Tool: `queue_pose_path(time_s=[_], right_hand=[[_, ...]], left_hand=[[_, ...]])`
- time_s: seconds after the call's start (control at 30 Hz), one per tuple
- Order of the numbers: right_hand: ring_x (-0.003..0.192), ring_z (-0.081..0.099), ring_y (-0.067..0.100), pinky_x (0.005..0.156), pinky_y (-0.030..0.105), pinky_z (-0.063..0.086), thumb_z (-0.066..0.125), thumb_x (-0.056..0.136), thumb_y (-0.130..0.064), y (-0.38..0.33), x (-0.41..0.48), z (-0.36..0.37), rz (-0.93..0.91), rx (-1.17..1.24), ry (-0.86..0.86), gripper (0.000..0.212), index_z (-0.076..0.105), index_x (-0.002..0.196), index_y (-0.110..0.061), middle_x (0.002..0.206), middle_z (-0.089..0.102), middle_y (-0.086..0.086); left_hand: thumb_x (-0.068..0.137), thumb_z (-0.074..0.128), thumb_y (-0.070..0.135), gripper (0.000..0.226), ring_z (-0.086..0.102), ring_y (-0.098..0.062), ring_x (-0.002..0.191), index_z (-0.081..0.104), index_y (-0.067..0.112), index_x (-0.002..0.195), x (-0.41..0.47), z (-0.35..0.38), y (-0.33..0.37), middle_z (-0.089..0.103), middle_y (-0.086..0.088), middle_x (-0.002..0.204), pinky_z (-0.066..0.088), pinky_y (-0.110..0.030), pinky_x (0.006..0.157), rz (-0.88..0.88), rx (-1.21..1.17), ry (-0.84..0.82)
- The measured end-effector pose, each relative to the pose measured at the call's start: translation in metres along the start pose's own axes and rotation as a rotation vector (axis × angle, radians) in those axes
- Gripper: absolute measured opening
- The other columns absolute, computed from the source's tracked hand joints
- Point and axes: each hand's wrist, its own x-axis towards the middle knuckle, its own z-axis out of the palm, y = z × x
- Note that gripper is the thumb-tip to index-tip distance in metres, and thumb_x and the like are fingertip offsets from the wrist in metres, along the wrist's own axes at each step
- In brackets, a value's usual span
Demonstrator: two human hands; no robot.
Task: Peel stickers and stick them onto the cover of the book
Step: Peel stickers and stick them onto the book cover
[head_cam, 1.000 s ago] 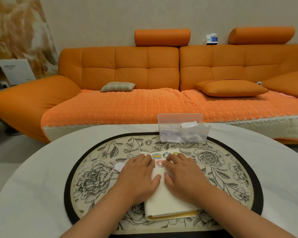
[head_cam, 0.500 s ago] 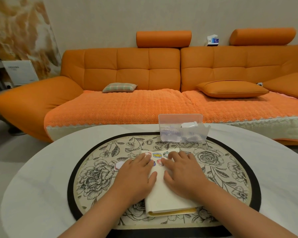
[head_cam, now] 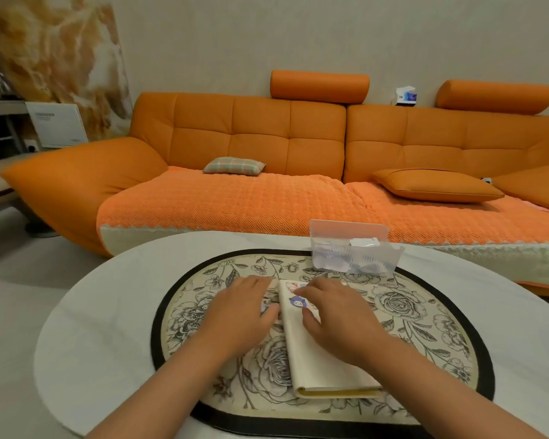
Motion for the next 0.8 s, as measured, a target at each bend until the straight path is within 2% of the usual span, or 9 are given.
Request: queue_pose_path(time_s=[0.17,0.33,0.4,0.53,0.8], right_hand=[[0.12,0.051,0.011,0.09,0.03,0.045,0.047,0.101,-0.037,-0.029,0.017,0.004,-0.081,0.069,-0.023,0.039,0.056,0.138,-0.033,0.128,0.056,-0.014],[0.117,0.052,0.018,0.09,0.035,0.045,0.048,0.101,-0.041,-0.049,0.047,0.02,-0.165,-0.069,-0.06,0.039,0.057,0.137,-0.03,0.126,0.06,-0.007],[0.111,0.053,0.022,0.085,0.035,0.042,0.046,0.101,-0.042,-0.055,0.057,0.028,-0.194,-0.167,-0.108,0.036,0.061,0.13,-0.027,0.12,0.062,-0.003],[0.104,0.055,0.023,0.082,0.035,0.041,0.041,0.103,-0.043,-0.056,0.068,0.039,-0.19,-0.234,-0.132,0.035,0.069,0.11,-0.024,0.109,0.064,-0.002],[0.105,0.056,0.021,0.084,0.035,0.038,0.048,0.103,-0.034,-0.05,0.063,0.04,-0.218,-0.158,-0.082,0.027,0.071,0.118,-0.032,0.11,0.066,-0.004]], left_hand=[[0.101,0.044,0.04,0.05,0.037,-0.015,0.137,0.041,0.029,0.149,-0.003,-0.005,-0.043,0.044,0.009,0.149,0.04,-0.034,0.105,-0.088,0.002,0.002],[0.1,0.046,0.04,0.047,0.04,-0.015,0.132,0.044,0.032,0.146,-0.008,0.002,-0.064,0.049,0.008,0.141,0.04,-0.034,0.105,-0.033,-0.02,-0.047],[0.099,0.048,0.04,0.045,0.039,-0.012,0.13,0.047,0.035,0.143,-0.009,0.005,-0.068,0.05,0.011,0.136,0.041,-0.034,0.103,-0.005,-0.064,-0.057],[0.099,0.048,0.04,0.042,0.037,-0.011,0.131,0.056,0.029,0.139,-0.009,0.012,-0.072,0.05,0.013,0.136,0.04,-0.035,0.105,0.032,-0.074,-0.073],[0.098,0.054,0.037,0.031,0.046,-0.014,0.121,0.064,0.022,0.124,-0.005,0.018,-0.07,0.059,0.007,0.122,0.046,-0.038,0.099,0.0,-0.172,-0.027]])
